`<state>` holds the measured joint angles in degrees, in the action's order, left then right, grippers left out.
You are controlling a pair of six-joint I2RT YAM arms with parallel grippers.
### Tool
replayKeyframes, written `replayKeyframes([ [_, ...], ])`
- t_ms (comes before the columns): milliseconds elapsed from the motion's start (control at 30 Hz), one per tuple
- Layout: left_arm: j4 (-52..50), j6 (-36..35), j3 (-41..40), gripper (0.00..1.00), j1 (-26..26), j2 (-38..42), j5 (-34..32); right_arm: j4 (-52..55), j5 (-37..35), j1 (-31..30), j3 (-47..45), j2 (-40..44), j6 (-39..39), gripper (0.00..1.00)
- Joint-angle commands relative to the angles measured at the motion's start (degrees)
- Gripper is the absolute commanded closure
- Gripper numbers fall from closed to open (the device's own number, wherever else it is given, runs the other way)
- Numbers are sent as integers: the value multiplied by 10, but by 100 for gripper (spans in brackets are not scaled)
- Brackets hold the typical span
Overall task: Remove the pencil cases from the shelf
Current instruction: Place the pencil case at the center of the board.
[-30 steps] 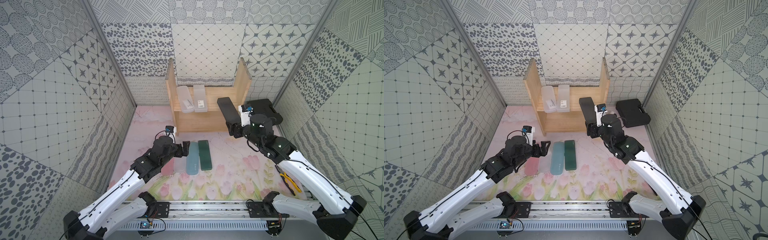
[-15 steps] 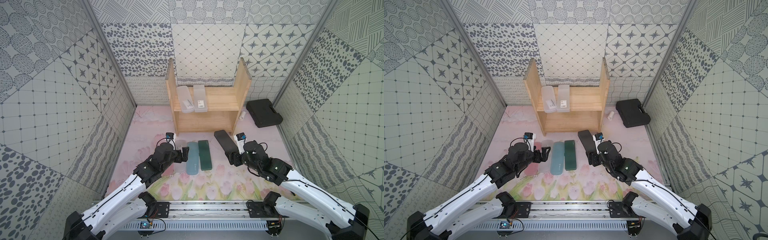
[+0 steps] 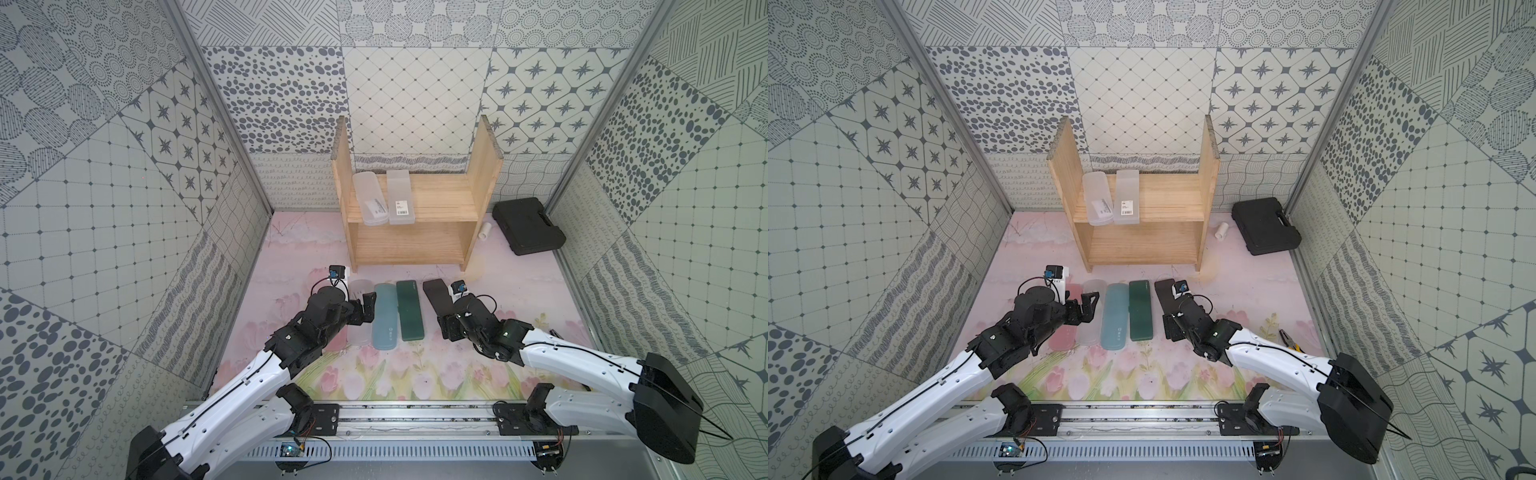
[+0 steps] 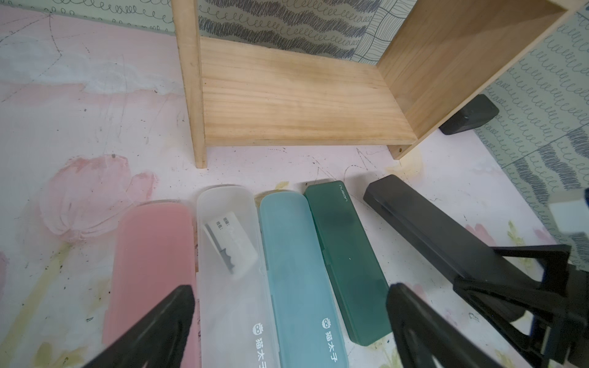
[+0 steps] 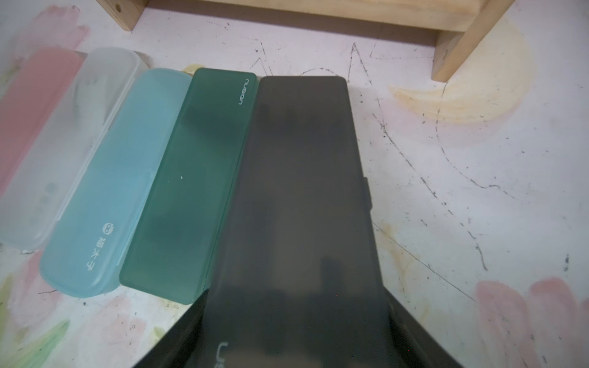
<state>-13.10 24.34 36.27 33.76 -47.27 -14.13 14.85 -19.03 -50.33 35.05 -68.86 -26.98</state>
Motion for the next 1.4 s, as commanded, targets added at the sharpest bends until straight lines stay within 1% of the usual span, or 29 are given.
replayKeyframes([
  [0, 17, -5, 5, 1, -1, -2, -14, -65, -44, -18, 2, -29, -26, 29],
  [67, 15, -5, 6, 1, -2, -1, -17, -71, -62, -34, 0, -46, -43, 28],
  [200, 15, -5, 6, 1, -1, -1, -14, -89, -93, -47, -14, -71, -81, 27],
  [300, 16, -4, 6, 1, -2, 0, -11, -101, -89, -51, -15, -101, -91, 27],
  [500, 15, -5, 6, 1, -1, -1, -14, -85, -96, -69, 0, -152, -116, 22],
  [667, 13, -6, 7, 1, -1, 3, -16, -88, -93, -80, -2, -166, -127, 22],
  [867, 14, -6, 7, 1, -1, 6, -13, -74, -78, -81, 12, -154, -124, 16],
  [967, 3, -20, 21, 1, -2, 5, 5, -47, -69, -81, 24, -135, -131, 13],
  [1067, -12, -19, 50, 1, -1, 1, 21, -11, -80, -81, 33, -85, -124, 9],
  [1133, -35, -13, 88, 1, -1, -15, 19, 7, -91, -80, 34, -37, -111, 6],
  [1200, -63, -7, 137, 1, -1, -38, 13, 22, -85, -73, 34, 9, -89, 2],
  [1367, -110, 0, 256, 1, -1, -111, -13, 57, -51, -37, 44, 101, -25, 2],
])
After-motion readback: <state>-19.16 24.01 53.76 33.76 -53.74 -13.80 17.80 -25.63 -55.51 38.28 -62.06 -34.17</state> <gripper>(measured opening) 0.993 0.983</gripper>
